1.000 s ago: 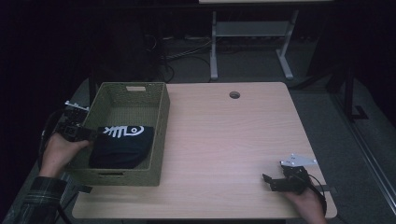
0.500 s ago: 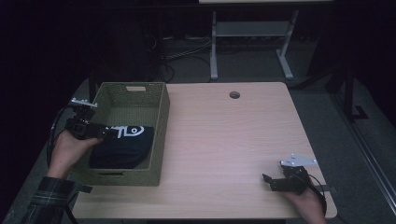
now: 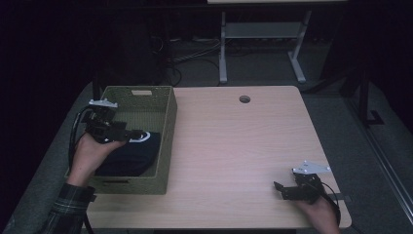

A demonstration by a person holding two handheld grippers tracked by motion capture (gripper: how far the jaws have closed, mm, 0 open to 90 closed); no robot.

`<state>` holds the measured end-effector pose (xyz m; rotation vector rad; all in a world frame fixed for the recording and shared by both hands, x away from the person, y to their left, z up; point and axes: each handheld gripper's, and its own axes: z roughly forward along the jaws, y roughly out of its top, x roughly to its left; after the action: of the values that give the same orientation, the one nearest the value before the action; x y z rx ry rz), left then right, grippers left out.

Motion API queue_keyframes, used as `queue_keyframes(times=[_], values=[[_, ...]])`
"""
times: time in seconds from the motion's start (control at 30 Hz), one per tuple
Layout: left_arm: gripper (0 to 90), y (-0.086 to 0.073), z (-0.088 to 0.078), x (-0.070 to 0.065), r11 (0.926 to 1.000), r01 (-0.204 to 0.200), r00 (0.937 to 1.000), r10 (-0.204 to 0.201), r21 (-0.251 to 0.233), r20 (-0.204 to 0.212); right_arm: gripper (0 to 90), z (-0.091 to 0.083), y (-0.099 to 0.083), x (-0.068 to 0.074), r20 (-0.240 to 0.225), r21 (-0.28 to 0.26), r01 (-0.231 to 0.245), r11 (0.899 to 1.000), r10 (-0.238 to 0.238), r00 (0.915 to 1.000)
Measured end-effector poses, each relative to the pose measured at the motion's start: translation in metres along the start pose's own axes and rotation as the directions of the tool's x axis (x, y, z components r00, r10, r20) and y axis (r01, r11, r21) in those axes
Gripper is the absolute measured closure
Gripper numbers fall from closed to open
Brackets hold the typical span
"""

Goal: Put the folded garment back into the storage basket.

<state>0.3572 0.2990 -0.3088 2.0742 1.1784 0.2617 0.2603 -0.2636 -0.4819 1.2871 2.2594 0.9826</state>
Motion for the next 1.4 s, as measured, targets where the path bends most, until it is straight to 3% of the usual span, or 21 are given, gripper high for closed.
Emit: queue_keyframes(times=[0.47,0.83,1.0,1.17,1.4], values=[[14.2,0.006,0.021,-0.050,0.9956,-0.059,0.9959,0.063,-0.073,0.064,12.1,0.000,0.000,0.000,0.000,-0.001,0.000,1.000,0.000,1.0000],[13.9,0.013,0.052,-0.097,0.9899,-0.115,0.9815,0.126,-0.083,0.144,12.1,0.000,0.000,0.000,-0.001,-0.001,0.000,1.000,0.000,1.0000],[13.6,0.014,0.067,-0.116,0.9886,-0.114,0.9765,0.129,-0.098,0.172,12.1,0.000,0.000,0.000,-0.002,-0.001,0.001,1.000,-0.001,1.0000],[13.6,0.012,0.080,-0.135,0.9863,-0.120,0.9713,0.140,-0.113,0.192,12.0,0.000,0.000,0.000,-0.004,-0.001,0.002,1.000,-0.002,1.0000],[13.6,0.003,0.102,-0.158,0.9826,-0.157,0.9630,0.175,-0.099,0.205,12.0,0.000,0.000,0.000,-0.004,-0.002,0.002,1.000,-0.002,1.0000]])
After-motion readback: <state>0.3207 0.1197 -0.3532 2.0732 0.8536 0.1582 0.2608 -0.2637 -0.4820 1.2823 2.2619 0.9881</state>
